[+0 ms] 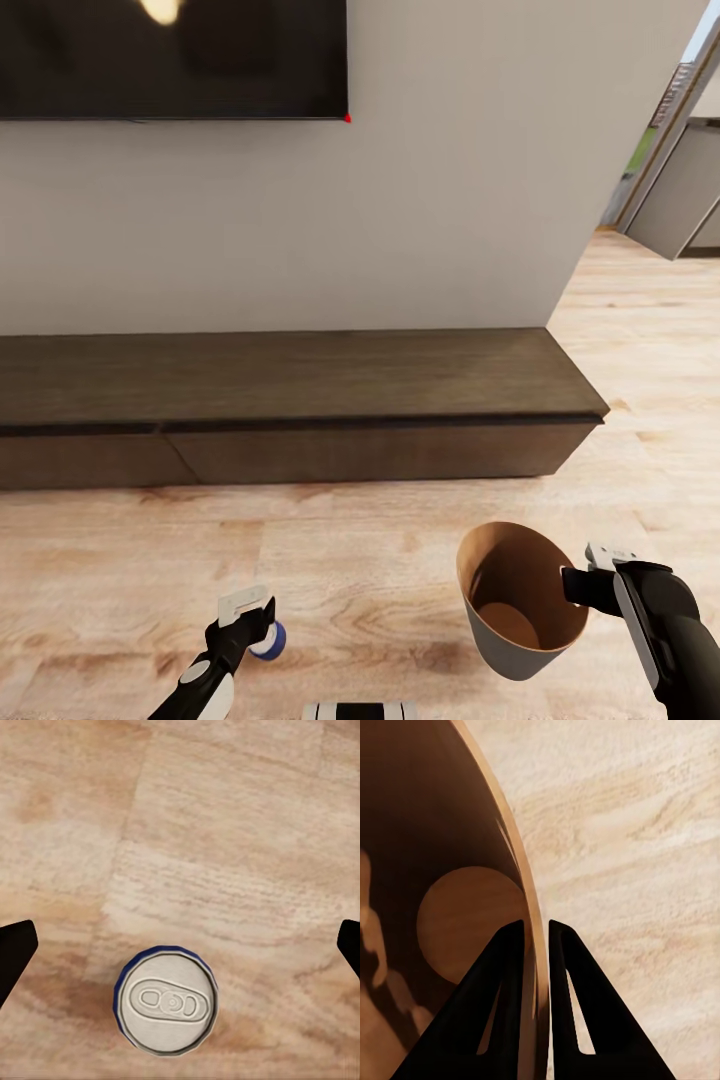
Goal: Put the three can of soda from the living room inside the tash can in the kitchen.
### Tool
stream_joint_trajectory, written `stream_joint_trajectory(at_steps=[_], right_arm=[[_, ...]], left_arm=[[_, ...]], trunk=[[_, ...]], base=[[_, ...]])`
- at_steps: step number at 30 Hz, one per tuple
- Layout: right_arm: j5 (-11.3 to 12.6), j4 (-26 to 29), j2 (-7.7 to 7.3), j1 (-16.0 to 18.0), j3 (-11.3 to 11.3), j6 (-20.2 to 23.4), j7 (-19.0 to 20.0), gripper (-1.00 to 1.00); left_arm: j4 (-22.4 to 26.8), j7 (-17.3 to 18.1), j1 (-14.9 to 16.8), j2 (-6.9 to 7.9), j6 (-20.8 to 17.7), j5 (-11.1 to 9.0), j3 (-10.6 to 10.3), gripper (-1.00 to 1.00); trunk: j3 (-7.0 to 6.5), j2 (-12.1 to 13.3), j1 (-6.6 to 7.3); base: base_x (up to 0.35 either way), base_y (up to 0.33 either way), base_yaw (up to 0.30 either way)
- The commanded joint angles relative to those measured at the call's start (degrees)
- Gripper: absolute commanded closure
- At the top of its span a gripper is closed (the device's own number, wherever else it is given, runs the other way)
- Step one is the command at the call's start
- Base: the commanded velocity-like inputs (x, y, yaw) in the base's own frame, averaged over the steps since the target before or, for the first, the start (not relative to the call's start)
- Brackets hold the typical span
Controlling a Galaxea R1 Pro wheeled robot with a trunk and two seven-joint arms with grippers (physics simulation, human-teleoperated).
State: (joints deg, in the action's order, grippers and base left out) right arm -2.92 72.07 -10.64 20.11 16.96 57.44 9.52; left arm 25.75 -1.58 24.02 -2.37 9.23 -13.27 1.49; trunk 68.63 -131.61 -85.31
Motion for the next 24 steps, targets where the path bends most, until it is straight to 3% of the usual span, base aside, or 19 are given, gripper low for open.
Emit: stream_joint_trajectory(at_steps=[1, 9, 18, 21, 22, 24], right_arm=[[0.7, 0.0, 0.00, 0.0, 0.0, 0.0, 0.4, 1.00], [0.6, 1.2, -0.12, 0.0, 0.0, 0.0, 0.3, 1.00], [0.6, 8.3, -0.38, 0.0, 0.2, 0.0, 0.3, 1.00], [0.6, 9.2, -1.30, 0.0, 0.3, 0.0, 0.3, 1.00], [0.6, 10.5, -3.38, 0.0, 0.4, 0.0, 0.4, 1.00], [0.6, 11.3, -4.17, 0.0, 0.4, 0.0, 0.5, 1.00]], left_arm=[[0.0, 0.0, 0.0, 0.00, 0.0, 0.0, 0.0, -1.00], [0.0, 0.0, 0.0, 0.00, 0.0, 0.0, 0.0, -1.00], [0.0, 0.0, 0.0, 0.00, 0.0, 0.0, 0.0, -1.00], [0.0, 0.0, 0.0, 0.00, 0.0, 0.0, 0.0, -1.00], [0.0, 0.0, 0.0, 0.00, 0.0, 0.0, 0.0, -1.00], [0.0, 0.0, 0.0, 0.00, 0.0, 0.0, 0.0, -1.00]], trunk=[[0.09, 0.0, 0.00], [0.83, 0.0, 0.00], [1.41, 0.0, 0.00], [1.44, 0.0, 0.00], [1.44, 0.0, 0.00], [1.48, 0.0, 0.00]], base=[[0.002, 0.000, 0.000], [0.000, 0.000, 0.000], [0.000, 0.000, 0.000], [0.000, 0.000, 0.000], [0.000, 0.000, 0.000], [0.000, 0.000, 0.000]])
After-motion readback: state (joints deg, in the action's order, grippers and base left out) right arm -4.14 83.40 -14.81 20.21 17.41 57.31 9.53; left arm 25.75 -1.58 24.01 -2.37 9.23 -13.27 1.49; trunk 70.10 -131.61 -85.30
